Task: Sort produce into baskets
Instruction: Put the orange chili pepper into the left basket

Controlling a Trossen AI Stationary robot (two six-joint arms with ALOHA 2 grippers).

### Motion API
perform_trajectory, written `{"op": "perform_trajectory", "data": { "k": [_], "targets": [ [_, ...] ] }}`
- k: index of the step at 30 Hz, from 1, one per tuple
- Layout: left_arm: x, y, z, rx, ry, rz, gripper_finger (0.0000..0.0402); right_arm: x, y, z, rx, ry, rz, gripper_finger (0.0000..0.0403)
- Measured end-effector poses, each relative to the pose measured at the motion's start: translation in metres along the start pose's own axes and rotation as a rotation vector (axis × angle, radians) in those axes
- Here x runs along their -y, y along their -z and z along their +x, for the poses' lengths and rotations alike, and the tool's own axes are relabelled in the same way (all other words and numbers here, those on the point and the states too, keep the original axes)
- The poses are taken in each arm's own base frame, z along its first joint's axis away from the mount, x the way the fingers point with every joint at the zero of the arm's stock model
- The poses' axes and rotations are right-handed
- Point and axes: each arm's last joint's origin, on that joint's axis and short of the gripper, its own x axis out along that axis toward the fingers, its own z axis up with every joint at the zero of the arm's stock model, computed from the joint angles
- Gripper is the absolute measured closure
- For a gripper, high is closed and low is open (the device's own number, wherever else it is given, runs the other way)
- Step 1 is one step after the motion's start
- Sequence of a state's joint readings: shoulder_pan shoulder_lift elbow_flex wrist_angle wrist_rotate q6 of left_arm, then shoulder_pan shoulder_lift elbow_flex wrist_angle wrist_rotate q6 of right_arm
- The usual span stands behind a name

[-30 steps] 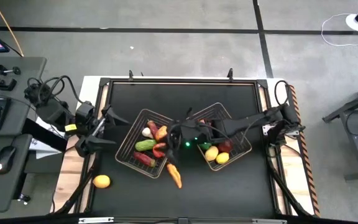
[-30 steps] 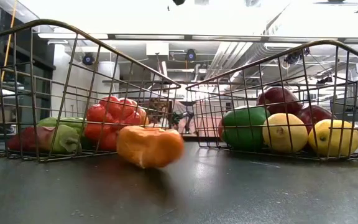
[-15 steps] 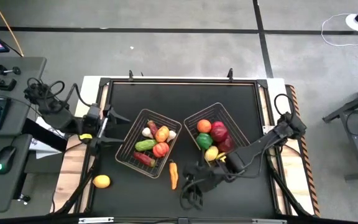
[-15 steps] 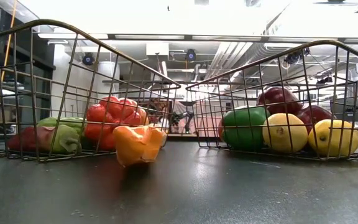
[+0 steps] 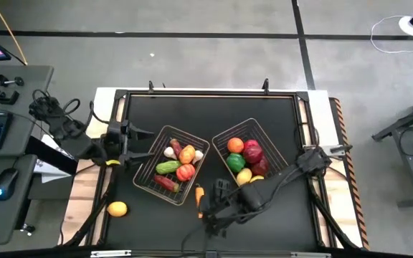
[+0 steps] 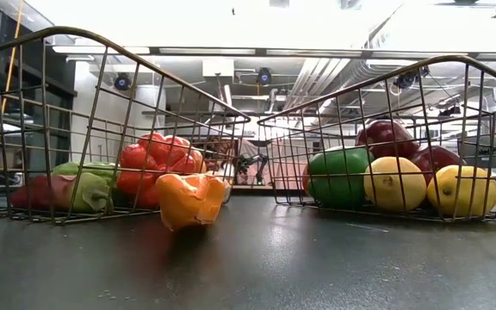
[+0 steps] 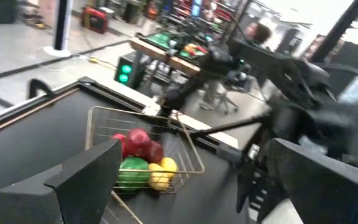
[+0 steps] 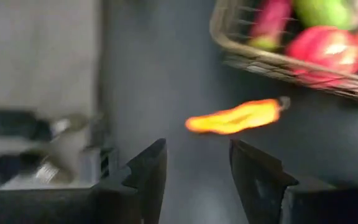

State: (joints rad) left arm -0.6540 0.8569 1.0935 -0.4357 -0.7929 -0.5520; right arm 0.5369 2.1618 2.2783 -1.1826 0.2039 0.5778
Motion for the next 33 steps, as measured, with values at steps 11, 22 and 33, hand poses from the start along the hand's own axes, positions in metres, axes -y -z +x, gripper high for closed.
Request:
{"op": "perform_trajectory", "data": {
  "k": [11,22,33],
  "targets": [
    [-0.005,0.013,0.000,-0.149,0.018,0.067,0.0003,-0.015,0.010,0.057,-0.042,-0.038,0.470,0.0238],
    [-0.024,0.035,-0.007,-0.391,-0.069,0.266,0.0003,0.009,0.030,0.109,-0.018,0.082,0.935,0.0238],
    [-0.025,0.035,-0.007,-0.386,-0.074,0.330,0.0003,0.043,0.023,0.150,-0.029,0.128,1.012,0.0238]
  ]
}}
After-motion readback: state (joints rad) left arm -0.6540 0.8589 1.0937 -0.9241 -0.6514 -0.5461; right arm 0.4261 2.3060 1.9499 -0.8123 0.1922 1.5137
